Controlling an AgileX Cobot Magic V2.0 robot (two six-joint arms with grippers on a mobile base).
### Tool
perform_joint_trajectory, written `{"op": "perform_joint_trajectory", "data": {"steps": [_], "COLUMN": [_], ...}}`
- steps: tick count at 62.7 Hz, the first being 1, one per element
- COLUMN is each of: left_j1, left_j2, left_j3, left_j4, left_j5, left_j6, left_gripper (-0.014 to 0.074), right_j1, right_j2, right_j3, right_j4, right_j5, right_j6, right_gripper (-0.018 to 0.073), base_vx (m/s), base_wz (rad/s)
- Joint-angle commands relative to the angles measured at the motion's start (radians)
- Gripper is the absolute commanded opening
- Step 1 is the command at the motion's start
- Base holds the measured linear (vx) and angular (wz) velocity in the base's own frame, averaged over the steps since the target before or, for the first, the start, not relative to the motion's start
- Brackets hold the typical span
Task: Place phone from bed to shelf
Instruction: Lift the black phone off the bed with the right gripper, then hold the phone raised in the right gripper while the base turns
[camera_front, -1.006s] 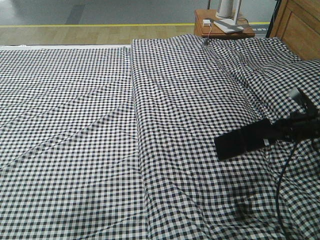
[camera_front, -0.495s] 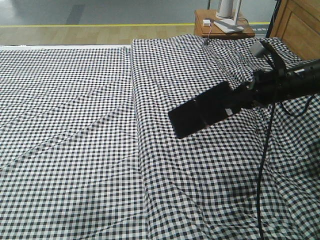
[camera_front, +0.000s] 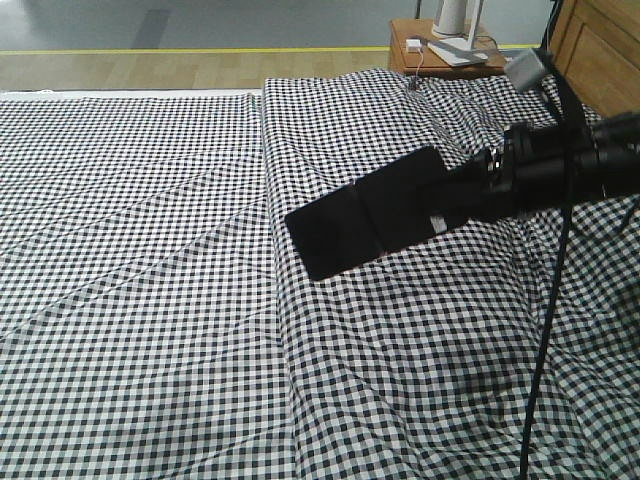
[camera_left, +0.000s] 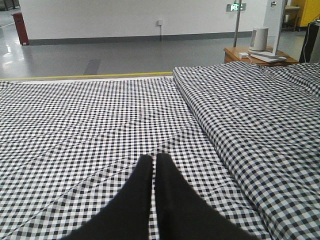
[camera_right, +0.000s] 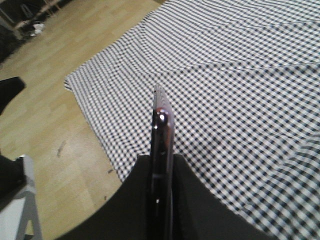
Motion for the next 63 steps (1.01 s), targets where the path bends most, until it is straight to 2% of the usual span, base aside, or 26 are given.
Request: {"op": "perform_joint_trajectory", "data": {"steps": [1, 7, 35, 53, 63], "left_j1": [-0.002, -0.002, -0.002, -0.002, -0.002], "left_j2": [-0.006, -0.006, -0.006, -0.006, -0.006], "left_j3": [0.001, 0.001, 0.001, 0.001, 0.001], "left_j4": [-0.006, -0.006, -0.006, -0.006, -0.006], "left_j5": [-0.077, -0.077, -0.077, -0.077, -0.077], "left_j6": [-0.004, -0.004, -0.004, -0.004, -0.004], "left_gripper": [0.0001, 0.0001, 0.0001, 0.0001, 0.0001], "right_j1": [0.001, 0.001, 0.005, 0.187, 0.241], "right_j2": [-0.082, -0.123, -0.292, -0.297, -0.297], "right_j3": [0.051, 0.106, 0.116, 0.116, 0.116], "right_j4": [0.175, 0.222, 0.214, 0.18, 0.177], "right_j5": [0.084, 0.084, 0.084, 0.084, 0.084], "right_j6": [-0.08, -0.101, -0.062, -0.061, -0.042], "right_gripper": [-0.0003, -0.0003, -0.0003, -0.0001, -0.0001], "base_vx": [0.0, 0.0, 0.0, 0.0, 0.0], "base_wz": [0.0, 0.0, 0.0, 0.0, 0.0]}}
